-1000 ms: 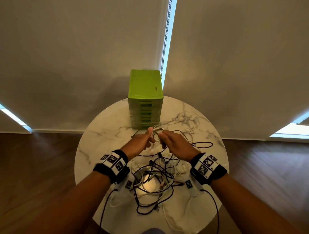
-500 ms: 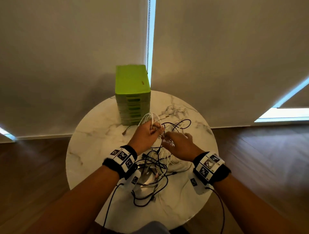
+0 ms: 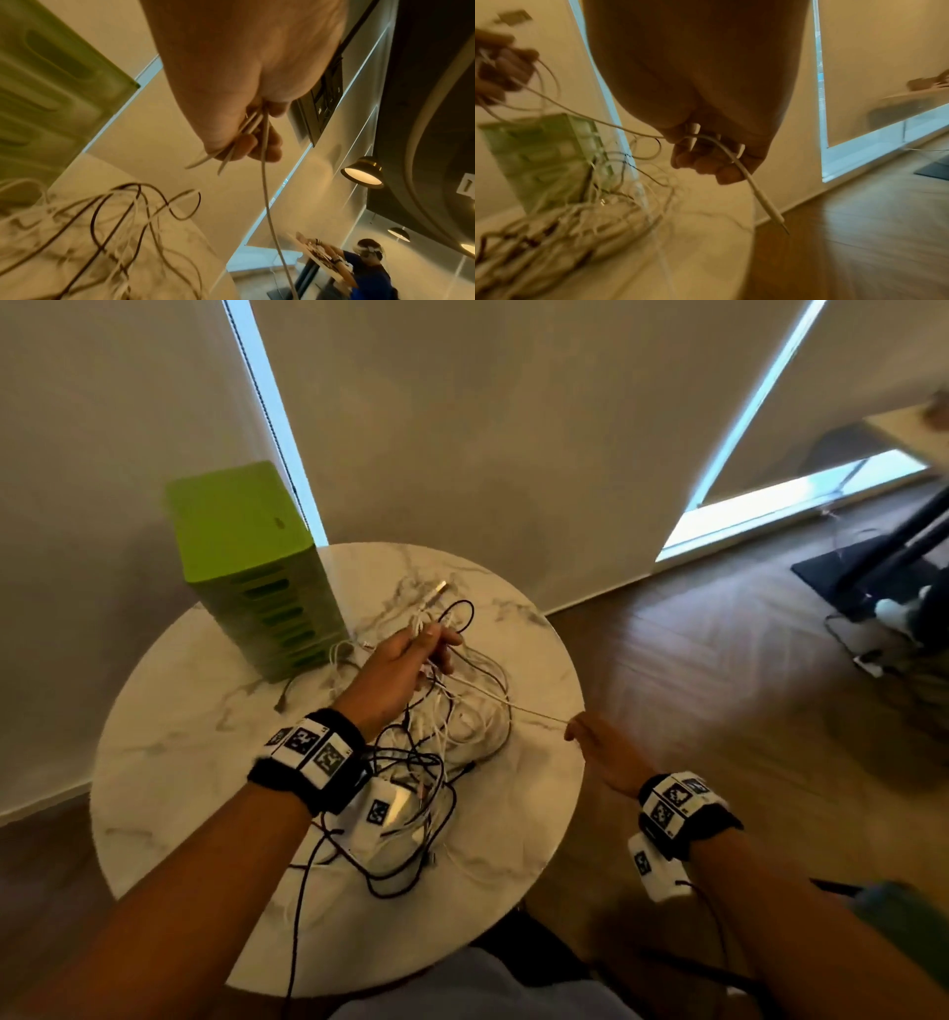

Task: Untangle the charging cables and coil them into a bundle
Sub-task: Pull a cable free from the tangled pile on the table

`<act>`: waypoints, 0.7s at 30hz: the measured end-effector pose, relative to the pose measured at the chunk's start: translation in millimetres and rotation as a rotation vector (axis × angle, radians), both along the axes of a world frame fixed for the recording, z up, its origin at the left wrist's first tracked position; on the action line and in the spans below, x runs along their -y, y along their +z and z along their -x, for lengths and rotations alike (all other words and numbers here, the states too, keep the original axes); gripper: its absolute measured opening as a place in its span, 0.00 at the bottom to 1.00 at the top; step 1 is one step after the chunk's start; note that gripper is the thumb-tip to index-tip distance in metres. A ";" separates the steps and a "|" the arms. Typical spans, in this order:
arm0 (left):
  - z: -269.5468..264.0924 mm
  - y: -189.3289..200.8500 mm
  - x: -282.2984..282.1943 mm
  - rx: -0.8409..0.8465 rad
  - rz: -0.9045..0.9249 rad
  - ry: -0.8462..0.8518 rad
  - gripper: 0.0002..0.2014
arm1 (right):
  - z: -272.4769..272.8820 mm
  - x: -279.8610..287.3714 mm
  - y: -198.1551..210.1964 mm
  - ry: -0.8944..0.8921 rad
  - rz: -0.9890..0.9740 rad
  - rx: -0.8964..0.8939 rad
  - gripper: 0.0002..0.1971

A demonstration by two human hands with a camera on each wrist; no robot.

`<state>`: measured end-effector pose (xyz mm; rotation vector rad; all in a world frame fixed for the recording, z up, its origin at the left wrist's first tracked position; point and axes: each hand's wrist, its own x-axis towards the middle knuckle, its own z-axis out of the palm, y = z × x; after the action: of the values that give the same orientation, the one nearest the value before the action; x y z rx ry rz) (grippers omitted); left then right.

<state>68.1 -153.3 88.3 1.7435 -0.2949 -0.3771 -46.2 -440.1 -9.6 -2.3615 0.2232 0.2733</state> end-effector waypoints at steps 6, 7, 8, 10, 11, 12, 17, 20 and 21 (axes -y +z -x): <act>40.3 -43.1 26.6 -0.073 -0.208 -0.271 0.20 | 35.0 -12.0 -35.1 -0.005 0.269 -0.230 0.18; 45.7 -50.6 32.1 -0.069 -0.215 -0.293 0.20 | 33.4 -24.7 -35.8 0.026 0.198 -0.179 0.22; 49.5 -56.7 37.0 -0.071 -0.222 -0.307 0.20 | 30.3 -39.5 -32.7 0.066 0.089 -0.129 0.25; 54.8 -61.1 47.5 -0.084 -0.246 -0.323 0.20 | 24.3 -70.0 -20.1 0.101 -0.149 -0.078 0.27; 55.7 -61.2 51.1 -0.093 -0.236 -0.322 0.21 | 21.1 -80.7 -13.7 0.099 -0.244 -0.062 0.26; 55.5 -59.7 53.9 -0.112 -0.216 -0.316 0.22 | 18.5 -87.1 -7.2 0.077 -0.321 -0.045 0.24; 35.6 -47.3 38.8 -0.073 -0.156 -0.171 0.27 | 18.7 -66.5 14.5 -0.057 -0.432 0.183 0.14; 19.3 -39.0 23.3 -0.100 0.013 -0.060 0.27 | 21.2 -26.5 3.3 -0.214 -0.273 0.205 0.22; 15.7 -36.9 19.0 -0.109 0.076 -0.030 0.25 | 23.5 -14.3 -4.0 -0.228 -0.228 0.127 0.25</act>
<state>52.4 -172.4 51.4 1.6395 -0.2542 -0.4749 -69.8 -425.8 -13.7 -2.0963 0.3765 0.0366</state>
